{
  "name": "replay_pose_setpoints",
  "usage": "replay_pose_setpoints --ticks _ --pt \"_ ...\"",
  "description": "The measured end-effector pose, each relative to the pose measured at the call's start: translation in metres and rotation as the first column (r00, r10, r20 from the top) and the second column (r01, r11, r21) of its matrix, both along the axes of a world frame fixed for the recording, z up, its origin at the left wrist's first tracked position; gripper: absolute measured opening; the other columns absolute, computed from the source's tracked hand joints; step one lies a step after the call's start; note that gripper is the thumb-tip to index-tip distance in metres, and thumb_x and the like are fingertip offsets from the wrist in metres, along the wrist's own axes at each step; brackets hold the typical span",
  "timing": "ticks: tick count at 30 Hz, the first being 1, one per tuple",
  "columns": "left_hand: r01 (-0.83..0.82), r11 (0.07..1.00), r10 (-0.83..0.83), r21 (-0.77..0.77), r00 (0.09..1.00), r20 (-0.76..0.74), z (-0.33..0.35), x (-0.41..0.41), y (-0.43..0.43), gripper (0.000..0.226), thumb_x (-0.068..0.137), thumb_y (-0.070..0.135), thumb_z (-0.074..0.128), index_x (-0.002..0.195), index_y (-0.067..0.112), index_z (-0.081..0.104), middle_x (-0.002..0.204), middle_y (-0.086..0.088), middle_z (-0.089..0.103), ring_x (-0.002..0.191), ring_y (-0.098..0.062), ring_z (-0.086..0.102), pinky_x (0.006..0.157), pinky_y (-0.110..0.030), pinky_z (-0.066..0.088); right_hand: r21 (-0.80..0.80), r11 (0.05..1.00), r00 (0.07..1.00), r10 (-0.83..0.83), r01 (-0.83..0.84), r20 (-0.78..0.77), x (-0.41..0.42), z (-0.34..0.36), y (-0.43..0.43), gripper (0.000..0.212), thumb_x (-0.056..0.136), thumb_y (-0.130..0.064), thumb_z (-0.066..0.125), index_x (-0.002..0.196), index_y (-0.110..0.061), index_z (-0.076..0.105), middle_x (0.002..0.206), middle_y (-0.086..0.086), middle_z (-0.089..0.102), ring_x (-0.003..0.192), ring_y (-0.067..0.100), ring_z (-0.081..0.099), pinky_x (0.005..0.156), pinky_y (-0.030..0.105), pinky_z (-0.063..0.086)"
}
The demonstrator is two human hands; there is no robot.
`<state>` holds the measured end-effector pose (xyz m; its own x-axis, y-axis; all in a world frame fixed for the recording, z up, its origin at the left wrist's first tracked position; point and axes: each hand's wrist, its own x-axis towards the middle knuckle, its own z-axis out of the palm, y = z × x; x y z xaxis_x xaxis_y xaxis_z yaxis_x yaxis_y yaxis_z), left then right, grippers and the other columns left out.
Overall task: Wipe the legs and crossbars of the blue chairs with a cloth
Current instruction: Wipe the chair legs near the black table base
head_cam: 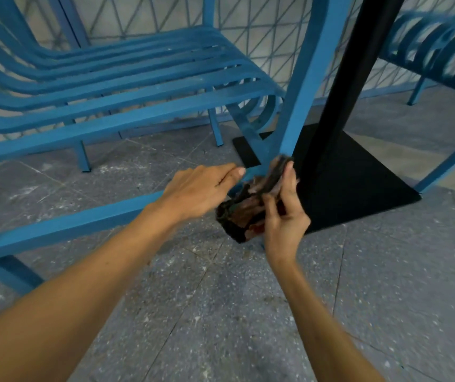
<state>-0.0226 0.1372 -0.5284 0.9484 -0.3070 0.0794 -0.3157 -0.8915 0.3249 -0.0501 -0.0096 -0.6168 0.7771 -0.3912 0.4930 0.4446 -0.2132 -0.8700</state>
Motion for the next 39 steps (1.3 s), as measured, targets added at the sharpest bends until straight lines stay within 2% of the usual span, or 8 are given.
replay_pose_setpoints --ticks 6,9,11,16,20,26,32,39 --pt "0.002 1.000 -0.003 -0.026 1.000 -0.027 0.000 0.003 -0.005 0.040 0.096 0.057 0.014 0.099 0.040 0.051 0.088 0.018 0.066 0.076 -0.015 0.057 0.087 -0.045 0.046 0.188 0.982 0.952 0.086 -0.030 -0.294 -0.007 -0.059 -0.012 0.053 0.093 -0.004 0.057 0.137 -0.029 0.044 0.138 -0.006 0.052 0.136 0.011 0.041 0.115 0.034 0.032" --pt "-0.005 1.000 0.004 -0.019 1.000 -0.026 0.001 0.003 -0.006 0.040 0.097 0.057 0.014 0.103 0.042 0.051 0.089 0.015 0.065 0.084 -0.020 0.060 0.090 -0.047 0.044 0.164 0.984 0.975 0.101 -0.068 -0.198 -0.002 -0.031 -0.017 0.051 0.093 -0.006 0.058 0.140 -0.021 0.045 0.129 -0.023 0.057 0.127 0.006 0.051 0.113 0.047 0.035" --pt "-0.015 1.000 0.015 0.000 0.999 -0.030 0.000 0.002 -0.009 0.041 0.096 0.057 0.014 0.105 0.040 0.051 0.084 0.012 0.059 0.096 -0.026 0.061 0.093 -0.049 0.043 0.147 0.985 0.986 0.113 -0.095 -0.124 0.005 -0.003 -0.016 0.057 0.092 -0.007 0.060 0.143 -0.025 0.041 0.130 -0.020 0.058 0.131 0.012 0.048 0.113 0.048 0.034" --pt "-0.014 0.997 0.013 0.076 1.000 0.012 0.001 0.002 -0.009 0.042 0.089 0.068 0.016 0.091 0.038 0.045 0.072 0.009 0.057 0.078 -0.024 0.058 0.073 -0.040 0.042 0.106 0.986 0.974 0.147 -0.130 -0.174 0.006 0.007 -0.017 0.059 0.091 -0.010 0.063 0.144 -0.025 0.040 0.131 -0.007 0.060 0.121 -0.002 0.054 0.105 0.021 0.043" --pt "-0.006 0.997 0.000 0.071 0.996 0.087 0.001 0.000 -0.005 0.048 0.087 0.070 0.025 0.101 0.033 0.053 0.069 0.007 0.055 0.068 -0.020 0.052 0.067 -0.036 0.037 0.079 0.992 0.961 0.112 -0.095 -0.251 0.005 -0.001 -0.018 0.055 0.090 -0.014 0.065 0.142 -0.017 0.046 0.126 -0.003 0.064 0.116 -0.002 0.057 0.102 0.018 0.044" --pt "0.055 0.992 -0.070 0.112 0.988 0.136 0.000 -0.027 0.025 0.049 0.088 0.067 0.027 0.104 0.029 0.054 0.060 0.005 0.051 0.053 -0.009 0.048 0.050 -0.027 0.028 -0.071 0.977 0.942 0.172 -0.199 -0.287 -0.018 -0.003 -0.030 0.043 0.086 -0.010 0.068 0.128 -0.008 0.061 0.118 0.004 0.069 0.113 0.011 0.063 0.097 0.035 0.051" --pt "0.054 0.996 -0.059 0.064 0.996 0.069 0.007 -0.051 0.040 0.033 0.088 0.066 0.033 0.074 0.038 0.044 0.063 0.005 0.056 0.053 -0.010 0.049 0.050 -0.028 0.031 -0.002 0.950 0.910 0.298 -0.312 -0.287 -0.036 -0.017 -0.024 0.026 0.087 -0.008 0.065 0.113 -0.010 0.070 0.105 0.001 0.073 0.102 0.015 0.068 0.091 0.037 0.055" --pt "0.012 1.000 -0.012 -0.002 1.000 -0.001 0.015 -0.046 0.033 0.044 0.086 0.062 0.048 0.080 0.022 0.067 0.056 0.002 0.056 0.047 -0.014 0.046 0.047 -0.025 0.025 -0.062 0.932 0.755 0.248 -0.356 -0.607 -0.047 -0.063 -0.030 0.008 0.085 -0.015 0.069 0.091 -0.010 0.070 0.087 0.007 0.073 0.085 0.023 0.070 0.081 0.045 0.056"
